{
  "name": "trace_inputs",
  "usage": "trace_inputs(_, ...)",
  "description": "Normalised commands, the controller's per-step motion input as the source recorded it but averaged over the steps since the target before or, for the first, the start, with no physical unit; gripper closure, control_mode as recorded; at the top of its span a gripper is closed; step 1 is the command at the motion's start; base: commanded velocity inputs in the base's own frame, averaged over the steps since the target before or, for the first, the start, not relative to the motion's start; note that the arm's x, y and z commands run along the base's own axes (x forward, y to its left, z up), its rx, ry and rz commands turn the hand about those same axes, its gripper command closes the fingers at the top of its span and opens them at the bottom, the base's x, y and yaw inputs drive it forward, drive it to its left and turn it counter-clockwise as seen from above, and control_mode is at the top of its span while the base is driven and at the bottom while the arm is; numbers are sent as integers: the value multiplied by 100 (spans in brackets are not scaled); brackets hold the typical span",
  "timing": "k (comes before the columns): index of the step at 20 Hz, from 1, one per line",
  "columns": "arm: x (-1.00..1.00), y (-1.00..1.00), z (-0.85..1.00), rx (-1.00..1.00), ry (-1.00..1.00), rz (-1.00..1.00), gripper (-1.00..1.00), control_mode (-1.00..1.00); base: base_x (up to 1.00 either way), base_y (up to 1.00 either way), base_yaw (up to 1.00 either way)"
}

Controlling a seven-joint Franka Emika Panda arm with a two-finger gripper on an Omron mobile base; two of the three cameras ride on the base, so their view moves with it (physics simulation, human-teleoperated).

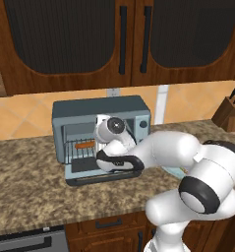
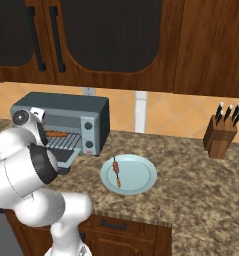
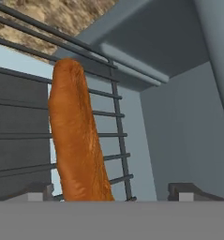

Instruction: Pick up the kebab skewer and baguette bread, and place them inside the toaster oven. Close the toaster oven door and start by setting the timer.

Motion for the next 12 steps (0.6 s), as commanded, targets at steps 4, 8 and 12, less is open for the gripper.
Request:
trace_inputs(4,-84,-30,34,4,0,-1,-100,-100,0,0,0)
trace_inputs(8,-70,-46,59,7,0,-7,-100,-100,0,0,0)
trace_inputs(12,-77,-88,68,10,2,-17,-100,-100,0,0,0)
